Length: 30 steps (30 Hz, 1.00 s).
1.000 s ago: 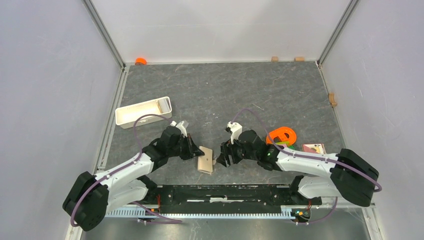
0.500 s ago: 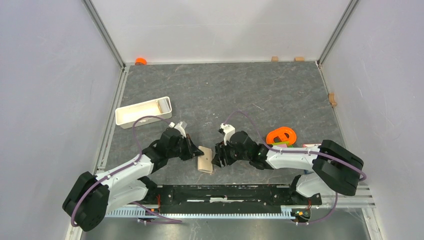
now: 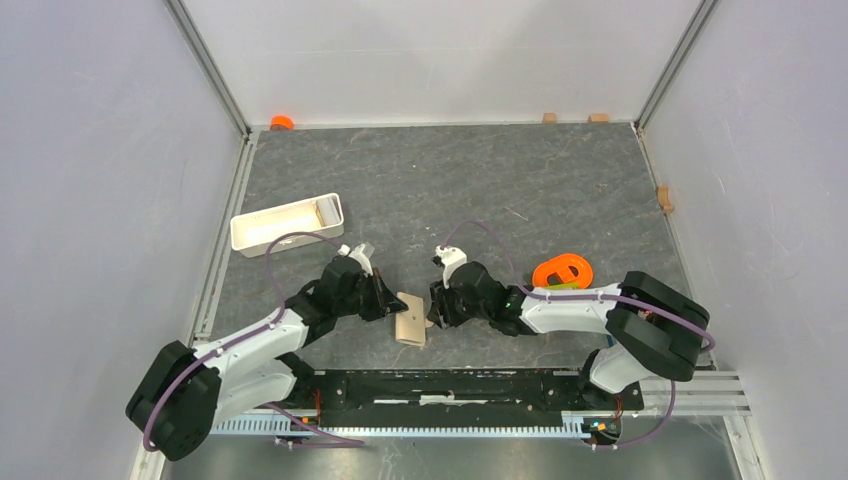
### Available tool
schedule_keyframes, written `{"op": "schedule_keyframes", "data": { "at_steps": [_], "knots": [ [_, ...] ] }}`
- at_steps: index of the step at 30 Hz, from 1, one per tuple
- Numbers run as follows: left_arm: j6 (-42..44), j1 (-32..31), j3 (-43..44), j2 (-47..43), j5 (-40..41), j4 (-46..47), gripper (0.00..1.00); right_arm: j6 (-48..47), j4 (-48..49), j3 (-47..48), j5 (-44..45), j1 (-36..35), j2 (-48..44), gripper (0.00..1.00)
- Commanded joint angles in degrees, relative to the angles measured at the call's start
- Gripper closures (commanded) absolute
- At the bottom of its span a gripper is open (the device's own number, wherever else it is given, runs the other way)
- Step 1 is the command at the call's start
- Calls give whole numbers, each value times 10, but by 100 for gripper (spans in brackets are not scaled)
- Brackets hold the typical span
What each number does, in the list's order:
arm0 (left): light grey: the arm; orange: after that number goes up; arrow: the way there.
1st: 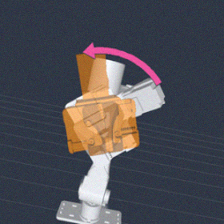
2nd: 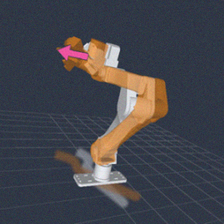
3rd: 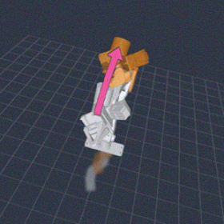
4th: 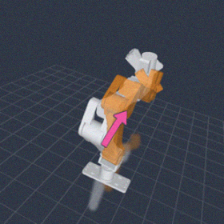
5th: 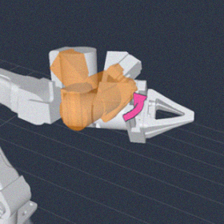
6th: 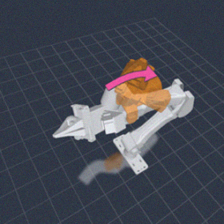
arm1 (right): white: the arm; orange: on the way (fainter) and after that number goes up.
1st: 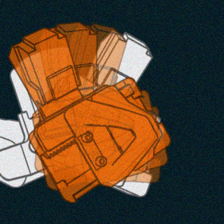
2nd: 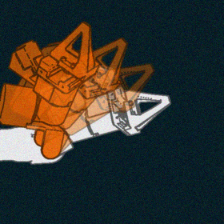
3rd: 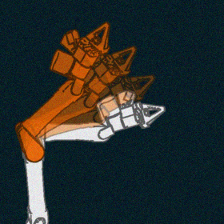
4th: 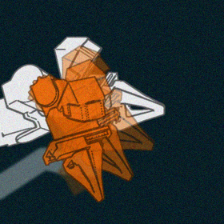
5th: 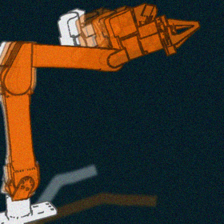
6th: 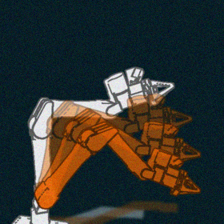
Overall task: Put the credit cards into the card holder
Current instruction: Open the card holder at the center of the board.
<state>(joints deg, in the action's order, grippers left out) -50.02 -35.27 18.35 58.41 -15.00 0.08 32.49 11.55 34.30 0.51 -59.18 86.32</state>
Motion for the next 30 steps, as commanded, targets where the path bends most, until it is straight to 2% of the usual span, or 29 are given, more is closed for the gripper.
{"op": "schedule_keyframes", "data": {
  "at_steps": [1, 3, 4, 6, 7, 13, 15, 23, 30],
  "knots": [
    [3, -3, -4, 5, 16, 15, 98, -8, -5, 14, 39, -7, 6, 56],
    [6, -2, -4, 8, 17, 14, 97, -7, -3, 14, 41, -7, 12, 63],
    [9, -2, -3, 8, 18, 13, 94, -6, 1, 13, 37, -7, 14, 71],
    [26, -3, 4, 9, 30, -6, 85, -6, 7, 12, 26, -7, 13, 94],
    [39, -2, 11, 7, 44, -32, 78, -4, 6, 12, 24, -7, 9, 100],
    [104, -3, 54, -31, 118, -143, 36, -5, -10, -2, 39, -7, -63, 100],
    [105, -3, 57, -41, 116, -155, 27, -4, -14, -6, 38, -7, -86, 100],
    [79, -45, 65, -46, 71, -130, 9, 6, -14, -14, 18, -8, -129, 100],
    [84, -82, 84, -13, 74, -109, 7, 6, -22, -14, 24, -9, -155, 100]
  ]
}}
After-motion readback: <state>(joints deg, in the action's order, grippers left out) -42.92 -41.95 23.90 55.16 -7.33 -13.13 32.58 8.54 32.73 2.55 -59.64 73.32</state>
